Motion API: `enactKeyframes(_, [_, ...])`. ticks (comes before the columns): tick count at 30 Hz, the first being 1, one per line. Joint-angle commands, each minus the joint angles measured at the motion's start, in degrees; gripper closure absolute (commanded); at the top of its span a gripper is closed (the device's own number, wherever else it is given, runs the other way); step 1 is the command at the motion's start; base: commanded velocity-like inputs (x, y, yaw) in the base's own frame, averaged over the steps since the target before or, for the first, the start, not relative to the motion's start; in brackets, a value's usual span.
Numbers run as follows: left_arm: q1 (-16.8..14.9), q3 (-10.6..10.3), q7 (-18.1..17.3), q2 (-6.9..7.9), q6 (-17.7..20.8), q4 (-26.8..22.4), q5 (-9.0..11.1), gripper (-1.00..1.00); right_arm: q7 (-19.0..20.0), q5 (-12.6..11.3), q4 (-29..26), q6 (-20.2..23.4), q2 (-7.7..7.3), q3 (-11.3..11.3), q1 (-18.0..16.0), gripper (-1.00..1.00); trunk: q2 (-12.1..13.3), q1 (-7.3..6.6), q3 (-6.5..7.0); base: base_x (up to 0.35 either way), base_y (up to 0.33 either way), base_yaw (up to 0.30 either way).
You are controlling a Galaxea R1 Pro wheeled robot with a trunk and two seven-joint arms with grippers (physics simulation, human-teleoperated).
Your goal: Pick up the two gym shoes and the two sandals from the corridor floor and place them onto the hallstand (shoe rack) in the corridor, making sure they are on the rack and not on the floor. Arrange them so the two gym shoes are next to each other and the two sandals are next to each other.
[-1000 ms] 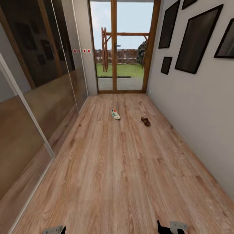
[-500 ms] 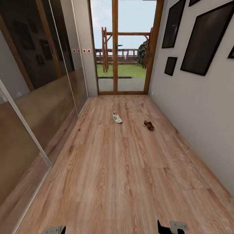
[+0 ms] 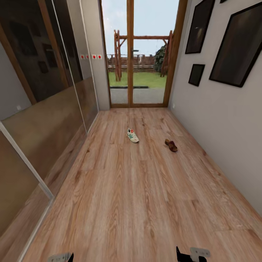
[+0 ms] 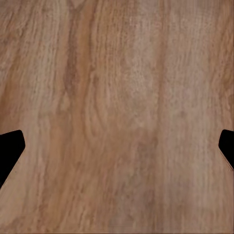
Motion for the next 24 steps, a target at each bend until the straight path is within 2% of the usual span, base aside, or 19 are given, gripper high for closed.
enactKeyframes(1, [-0.03,0.20,-0.60,-0.01,-0.07,0.06,0.60,-1.00,-0.32,-0.21,0.00,-0.10,-0.01,0.49,-0.01,-1.00,-0.02,0.02,-0.05,0.332,0.082,0.000])
enactKeyframes(10, [-0.03,0.20,-0.60,-0.01,-0.08,0.06,0.60,-1.00,-0.32,-0.21,0.00,-0.10,-0.01,0.49,0.01,-1.00,-0.02,0.02,-0.05,0.332,0.082,-0.028])
enactKeyframes(24, [-0.03,0.20,-0.60,-0.01,-0.07,0.06,0.60,-1.00,-0.32,-0.21,0.00,-0.06,-0.01,0.49,-0.04,-1.00,-0.02,0.02,-0.05,0.332,0.081,-0.247])
